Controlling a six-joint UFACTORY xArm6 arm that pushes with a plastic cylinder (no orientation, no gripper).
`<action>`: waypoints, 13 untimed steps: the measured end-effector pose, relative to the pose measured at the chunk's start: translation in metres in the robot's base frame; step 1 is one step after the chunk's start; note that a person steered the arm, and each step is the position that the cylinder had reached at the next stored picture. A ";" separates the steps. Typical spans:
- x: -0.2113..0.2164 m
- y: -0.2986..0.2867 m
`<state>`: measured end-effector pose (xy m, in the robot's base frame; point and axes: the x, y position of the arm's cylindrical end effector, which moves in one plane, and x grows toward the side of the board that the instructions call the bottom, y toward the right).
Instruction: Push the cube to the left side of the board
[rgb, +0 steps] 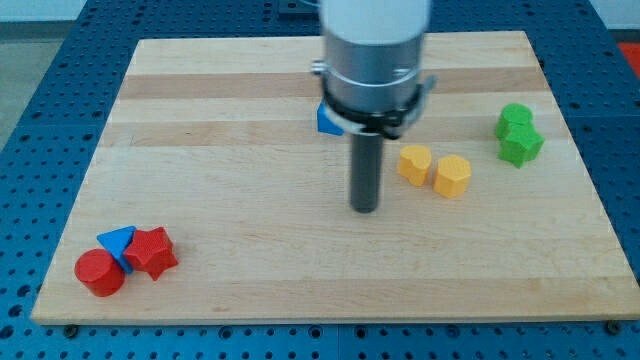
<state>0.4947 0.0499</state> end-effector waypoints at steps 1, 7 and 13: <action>-0.066 0.020; -0.149 -0.103; -0.122 -0.043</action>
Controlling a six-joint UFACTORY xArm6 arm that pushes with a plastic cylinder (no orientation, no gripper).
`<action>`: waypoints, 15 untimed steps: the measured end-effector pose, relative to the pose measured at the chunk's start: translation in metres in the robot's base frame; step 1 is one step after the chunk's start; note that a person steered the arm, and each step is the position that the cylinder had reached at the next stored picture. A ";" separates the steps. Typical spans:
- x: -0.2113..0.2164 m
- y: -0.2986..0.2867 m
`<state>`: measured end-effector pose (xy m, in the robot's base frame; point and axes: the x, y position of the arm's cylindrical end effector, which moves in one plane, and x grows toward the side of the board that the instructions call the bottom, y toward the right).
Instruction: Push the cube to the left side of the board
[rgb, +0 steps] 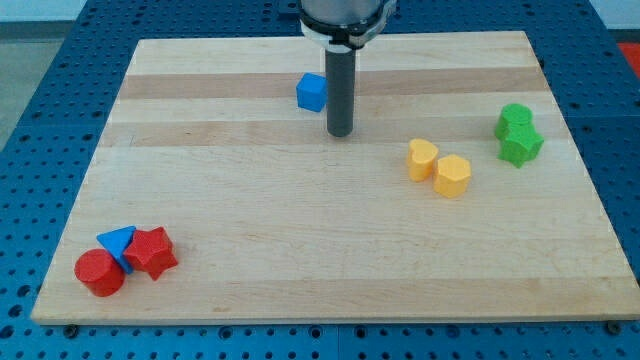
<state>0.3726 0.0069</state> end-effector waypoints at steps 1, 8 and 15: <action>-0.048 -0.005; -0.051 -0.133; 0.030 -0.192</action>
<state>0.4023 -0.1854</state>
